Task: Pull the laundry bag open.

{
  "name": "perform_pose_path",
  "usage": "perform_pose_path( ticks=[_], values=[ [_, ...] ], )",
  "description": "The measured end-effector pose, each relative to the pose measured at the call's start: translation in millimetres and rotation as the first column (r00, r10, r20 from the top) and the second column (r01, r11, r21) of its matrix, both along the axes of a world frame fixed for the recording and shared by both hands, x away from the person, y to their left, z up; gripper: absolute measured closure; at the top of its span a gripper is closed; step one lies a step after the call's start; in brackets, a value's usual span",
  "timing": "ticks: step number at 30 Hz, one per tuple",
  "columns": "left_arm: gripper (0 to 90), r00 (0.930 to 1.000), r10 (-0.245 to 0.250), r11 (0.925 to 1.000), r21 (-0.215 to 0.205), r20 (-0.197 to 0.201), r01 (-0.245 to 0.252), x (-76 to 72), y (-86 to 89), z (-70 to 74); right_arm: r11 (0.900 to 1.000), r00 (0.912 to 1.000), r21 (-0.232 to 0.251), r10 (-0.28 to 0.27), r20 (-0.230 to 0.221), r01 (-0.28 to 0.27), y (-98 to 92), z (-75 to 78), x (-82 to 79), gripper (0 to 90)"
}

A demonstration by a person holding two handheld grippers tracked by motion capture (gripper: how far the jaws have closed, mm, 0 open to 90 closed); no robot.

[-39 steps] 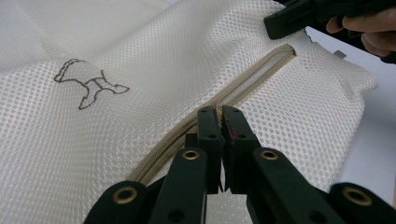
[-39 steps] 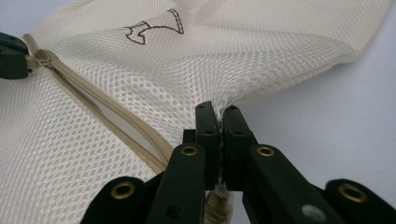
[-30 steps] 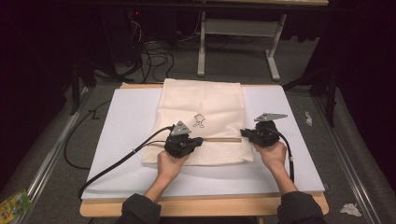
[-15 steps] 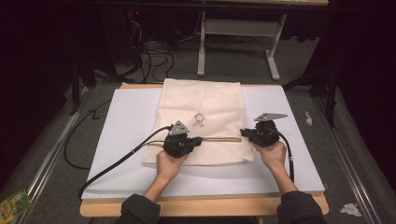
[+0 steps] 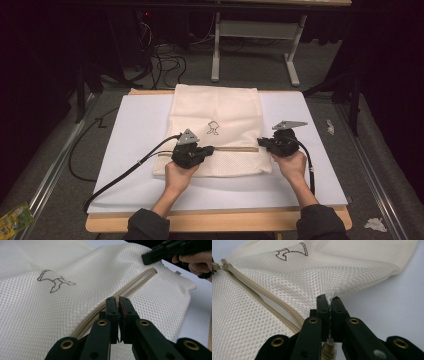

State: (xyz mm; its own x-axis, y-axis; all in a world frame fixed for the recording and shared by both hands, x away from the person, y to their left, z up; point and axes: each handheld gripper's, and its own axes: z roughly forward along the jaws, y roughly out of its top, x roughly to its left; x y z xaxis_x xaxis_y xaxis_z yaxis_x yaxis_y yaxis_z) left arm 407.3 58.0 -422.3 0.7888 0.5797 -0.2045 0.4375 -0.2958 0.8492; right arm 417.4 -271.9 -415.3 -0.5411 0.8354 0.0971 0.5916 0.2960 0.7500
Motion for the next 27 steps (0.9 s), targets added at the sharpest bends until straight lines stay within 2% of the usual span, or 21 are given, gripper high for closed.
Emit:
perform_pose_path(
  ticks=[3, 14, 20, 27],
  values=[
    [87.3, 1.0000, -0.005, 0.9999, 0.017, 0.008, 0.005, -0.7, 1.3, 0.5, 1.000, 1.0000, -0.007, 0.004, -0.001, -0.004, 0.0, 1.4, -0.3, 88.8],
    [87.3, 1.0000, -0.007, 0.9999, 0.009, 0.003, 0.007, -1.1, 2.7, 0.5, 1.000, 0.9999, -0.003, 0.009, -0.005, -0.009, 0.1, 0.6, 0.4, 88.8],
    [87.3, 0.9999, -0.003, 0.9997, 0.024, 0.013, 0.003, -1.7, 4.0, 1.1, 1.000, 0.9999, -0.003, 0.009, -0.009, -0.009, 1.5, 0.8, 0.9, 88.9],
    [87.3, 1.0000, 0.001, 0.9996, 0.029, 0.006, -0.001, -1.1, 10.2, 1.4, 1.000, 1.0000, -0.011, 0.003, 0.001, -0.003, 0.2, 0.8, 1.1, 88.9]
  ],
)
